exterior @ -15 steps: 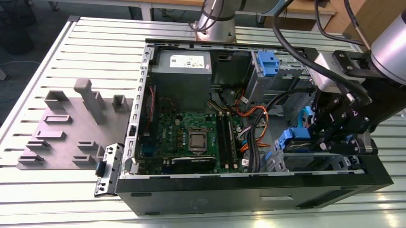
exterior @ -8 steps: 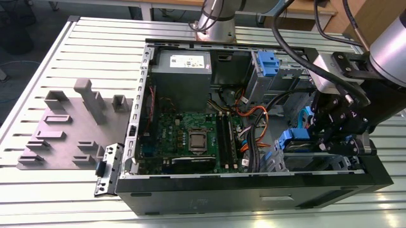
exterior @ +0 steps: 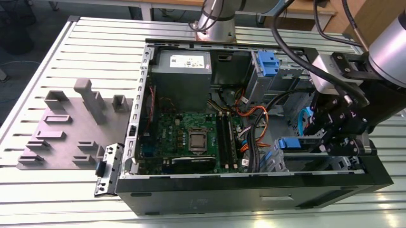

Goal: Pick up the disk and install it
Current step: 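Insert the disk into the insertion slot, then insert the first disk wire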

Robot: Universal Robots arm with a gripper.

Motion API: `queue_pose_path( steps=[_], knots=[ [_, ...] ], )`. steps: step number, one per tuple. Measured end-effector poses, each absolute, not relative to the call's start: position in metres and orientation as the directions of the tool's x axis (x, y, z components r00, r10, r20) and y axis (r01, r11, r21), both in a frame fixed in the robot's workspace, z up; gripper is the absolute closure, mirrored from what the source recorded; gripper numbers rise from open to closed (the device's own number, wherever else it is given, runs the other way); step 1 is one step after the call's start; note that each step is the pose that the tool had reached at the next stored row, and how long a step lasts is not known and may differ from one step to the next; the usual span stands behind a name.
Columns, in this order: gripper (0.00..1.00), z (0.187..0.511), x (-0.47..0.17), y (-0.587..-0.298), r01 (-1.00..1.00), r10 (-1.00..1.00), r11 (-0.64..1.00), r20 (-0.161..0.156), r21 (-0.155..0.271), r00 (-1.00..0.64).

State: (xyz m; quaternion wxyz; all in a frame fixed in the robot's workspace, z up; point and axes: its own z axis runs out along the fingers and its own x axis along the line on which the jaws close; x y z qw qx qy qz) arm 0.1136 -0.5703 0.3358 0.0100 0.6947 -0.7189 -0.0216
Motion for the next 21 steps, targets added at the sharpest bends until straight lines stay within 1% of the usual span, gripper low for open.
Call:
queue_pose_path(
  steps=[3, 21],
  knots=[
    [0.58, 0.3354, 0.1125, -0.5704, -0.999, -0.999, 0.032, -0.017, 0.036, -0.033],
    [0.58, 0.3417, 0.1124, -0.5704, -0.999, -0.999, 0.032, -0.017, 0.036, -0.033]
  ],
)
